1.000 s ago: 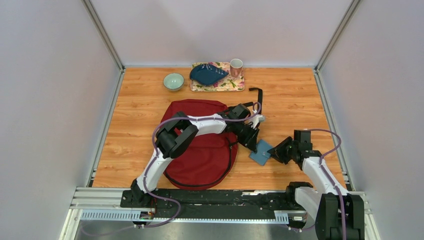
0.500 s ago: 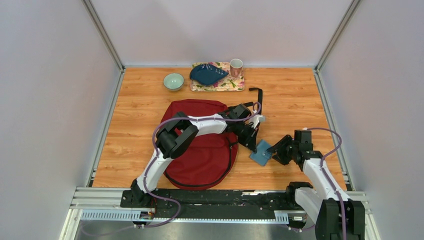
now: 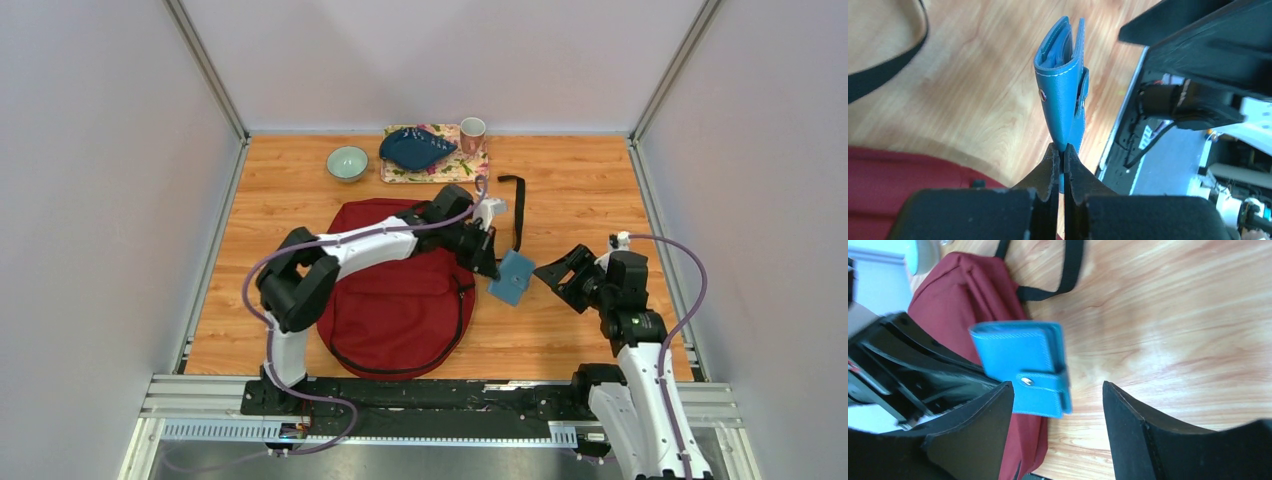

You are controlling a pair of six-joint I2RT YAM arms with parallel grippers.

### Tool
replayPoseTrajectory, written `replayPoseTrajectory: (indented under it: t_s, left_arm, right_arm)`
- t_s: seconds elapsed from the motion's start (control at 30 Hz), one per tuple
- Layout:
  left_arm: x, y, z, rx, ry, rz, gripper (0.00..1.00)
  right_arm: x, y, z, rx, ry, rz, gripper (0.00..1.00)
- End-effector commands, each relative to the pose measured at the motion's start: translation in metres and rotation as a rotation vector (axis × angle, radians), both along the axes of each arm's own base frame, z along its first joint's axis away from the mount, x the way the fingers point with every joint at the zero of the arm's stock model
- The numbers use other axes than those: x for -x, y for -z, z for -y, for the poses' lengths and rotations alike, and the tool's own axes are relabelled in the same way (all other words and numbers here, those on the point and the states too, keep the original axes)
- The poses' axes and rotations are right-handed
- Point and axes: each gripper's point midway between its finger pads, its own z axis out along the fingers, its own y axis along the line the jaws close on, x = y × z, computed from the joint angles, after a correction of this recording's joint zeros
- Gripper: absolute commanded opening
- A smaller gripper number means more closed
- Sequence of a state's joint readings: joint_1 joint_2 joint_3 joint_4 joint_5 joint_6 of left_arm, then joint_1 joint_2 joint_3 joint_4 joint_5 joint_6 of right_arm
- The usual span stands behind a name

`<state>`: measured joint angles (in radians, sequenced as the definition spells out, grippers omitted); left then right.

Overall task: Pack the student bag
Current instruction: Pick up the stationery from the center of the board.

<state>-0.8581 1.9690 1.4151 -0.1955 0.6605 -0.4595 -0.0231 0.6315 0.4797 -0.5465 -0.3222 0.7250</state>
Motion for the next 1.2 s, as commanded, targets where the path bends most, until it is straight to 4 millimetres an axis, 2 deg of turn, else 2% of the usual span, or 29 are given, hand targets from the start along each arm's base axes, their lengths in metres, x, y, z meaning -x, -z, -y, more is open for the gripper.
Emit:
replayPoseTrajectory:
  t_s: [0.0,0.07,0.1,0.13,0.27,0.4,0.53,0.77,1.17]
  left_arm:
    - [-0.015,-0.078,-0.013,0.173,-0.052,0.109,0.0]
    - [-0.01,-0.083,-0.021,0.188,-0.061,0.112,0.0]
    - [-0.009,-0.096,-0.023,0.218,-0.064,0.138,0.0]
    - [-0.008,-0.1,-0.024,0.225,-0.066,0.143,0.0]
    - [0.002,-0.106,-0.03,0.252,-0.058,0.129,0.0]
    - [0.009,-0.12,-0.032,0.303,-0.043,0.141,0.0]
    - [0.015,-0.126,-0.031,0.339,-0.015,0.124,0.0]
    - [0.024,-0.142,-0.03,0.409,0.015,0.114,0.0]
    - [0.029,-0.147,-0.036,0.413,0.018,0.125,0.0]
  right_arm:
    - [0.002,-0.045,-0.024,-0.039,-0.182,0.149,0.69]
    - [0.005,-0.055,-0.034,-0.06,-0.256,0.196,0.69]
    - [0.003,-0.063,-0.038,-0.066,-0.283,0.238,0.69]
    - [0.003,-0.068,-0.041,-0.08,-0.307,0.256,0.69]
    - [0.01,-0.089,-0.06,-0.163,-0.428,0.328,0.69]
    - [0.011,-0.104,-0.067,-0.202,-0.469,0.382,0.69]
    - [0.011,-0.108,-0.071,-0.236,-0.485,0.39,0.69]
    - [0.013,-0.101,-0.07,-0.225,-0.475,0.382,0.68]
    - [0.019,-0.111,-0.071,-0.223,-0.486,0.407,0.65]
